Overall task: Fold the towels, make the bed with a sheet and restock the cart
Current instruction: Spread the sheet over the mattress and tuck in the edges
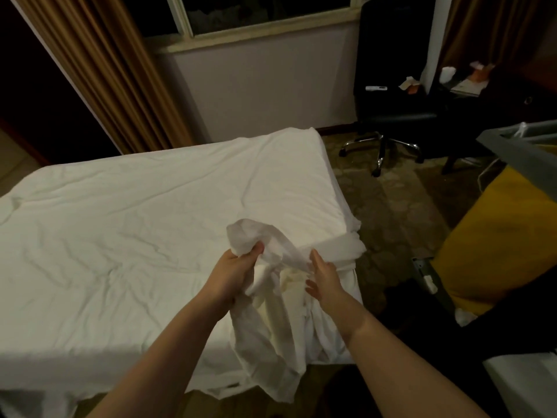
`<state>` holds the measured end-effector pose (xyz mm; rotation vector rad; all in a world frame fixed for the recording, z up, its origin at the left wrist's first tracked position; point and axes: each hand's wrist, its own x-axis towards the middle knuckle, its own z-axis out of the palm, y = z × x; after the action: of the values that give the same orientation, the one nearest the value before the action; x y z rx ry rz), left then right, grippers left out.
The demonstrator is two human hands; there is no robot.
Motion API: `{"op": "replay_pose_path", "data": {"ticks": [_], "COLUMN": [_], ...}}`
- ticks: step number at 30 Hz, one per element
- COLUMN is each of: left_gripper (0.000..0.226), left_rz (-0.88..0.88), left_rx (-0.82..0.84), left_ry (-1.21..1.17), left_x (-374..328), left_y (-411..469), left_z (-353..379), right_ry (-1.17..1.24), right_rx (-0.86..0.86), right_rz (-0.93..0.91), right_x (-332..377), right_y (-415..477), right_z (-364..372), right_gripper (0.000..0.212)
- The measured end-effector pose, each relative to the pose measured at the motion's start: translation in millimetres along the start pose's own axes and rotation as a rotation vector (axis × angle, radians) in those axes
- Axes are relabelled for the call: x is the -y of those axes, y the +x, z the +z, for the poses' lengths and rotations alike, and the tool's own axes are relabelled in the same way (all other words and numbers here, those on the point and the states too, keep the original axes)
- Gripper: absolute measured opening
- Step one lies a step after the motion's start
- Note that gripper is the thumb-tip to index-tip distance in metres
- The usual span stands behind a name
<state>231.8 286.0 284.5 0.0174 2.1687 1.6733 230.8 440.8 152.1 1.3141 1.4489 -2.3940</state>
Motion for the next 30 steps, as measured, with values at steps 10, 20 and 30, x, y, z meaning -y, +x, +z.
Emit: {"op": "replay_pose_path", "data": {"ticks": [10, 20, 30], "left_gripper": [0.027, 0.013, 0.029], "left_rz": [0.265, 0.143, -0.065], "left_rx": [-0.360, -0.100, -0.051], "left_ry": [0.644, -0.212, -0.232], "left_x": [-11.2, -46.0, -26.1], "left_y": [74.8, 123.6, 166.1], "left_z": [-73.6, -134.7, -156.4], "right_ry": [0.056, -0.129, 0.354], "right_rx": [0.134, 0.315, 0.321], "right_rz": [-0.496, -0.604, 0.258], "right_x": [117.5, 118.3, 49.8], "right_y": [-34.5, -59.9, 96.6], "right_z": [135.9, 209.0, 192.7], "right_gripper": [0.049, 0.034, 0.074]}}
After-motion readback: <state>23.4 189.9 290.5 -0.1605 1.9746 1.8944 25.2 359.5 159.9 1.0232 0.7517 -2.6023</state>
